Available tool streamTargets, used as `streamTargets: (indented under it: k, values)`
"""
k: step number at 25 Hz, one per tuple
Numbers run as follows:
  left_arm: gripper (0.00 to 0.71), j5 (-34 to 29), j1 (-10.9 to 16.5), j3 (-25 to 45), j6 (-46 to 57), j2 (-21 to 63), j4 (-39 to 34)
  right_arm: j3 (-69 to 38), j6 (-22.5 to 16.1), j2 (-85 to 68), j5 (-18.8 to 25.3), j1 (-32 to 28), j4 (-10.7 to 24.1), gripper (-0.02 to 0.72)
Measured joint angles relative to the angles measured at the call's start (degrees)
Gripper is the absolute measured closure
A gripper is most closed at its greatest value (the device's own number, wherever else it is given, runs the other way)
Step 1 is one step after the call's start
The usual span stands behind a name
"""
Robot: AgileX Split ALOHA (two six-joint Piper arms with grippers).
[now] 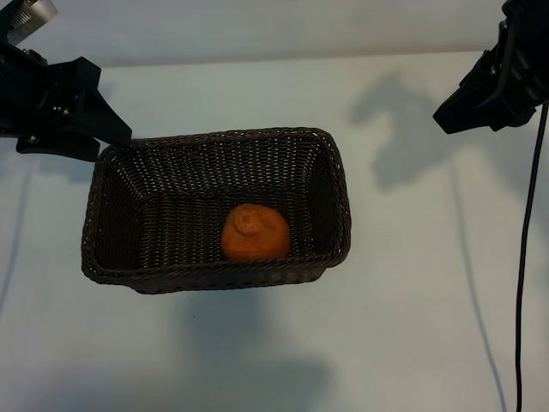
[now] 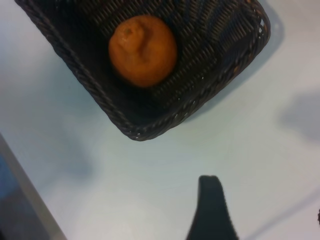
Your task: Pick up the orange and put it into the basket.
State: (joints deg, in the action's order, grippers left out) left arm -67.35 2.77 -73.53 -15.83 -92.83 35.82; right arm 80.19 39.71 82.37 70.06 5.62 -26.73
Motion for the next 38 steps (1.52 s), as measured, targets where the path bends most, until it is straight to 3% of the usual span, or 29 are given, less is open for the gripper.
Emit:
streamTargets:
  k: [4,11,38]
  values:
    - [0.186,0.0,0.0,0.0,-0.11,0.0,1.68,0.0,0.0,0.0,0.0,0.0,-0.34,0.243]
    - [0.186,0.05,0.0,0.0,-0.06,0.0,12.28,0.0,-0.05,0.0,0.0,0.0,-1.36,0.263]
    - [0.187,0.16,0.0,0.0,-0.11,0.0,11.31,0.0,-0.19,0.0,0.0,0.0,-1.47,0.266]
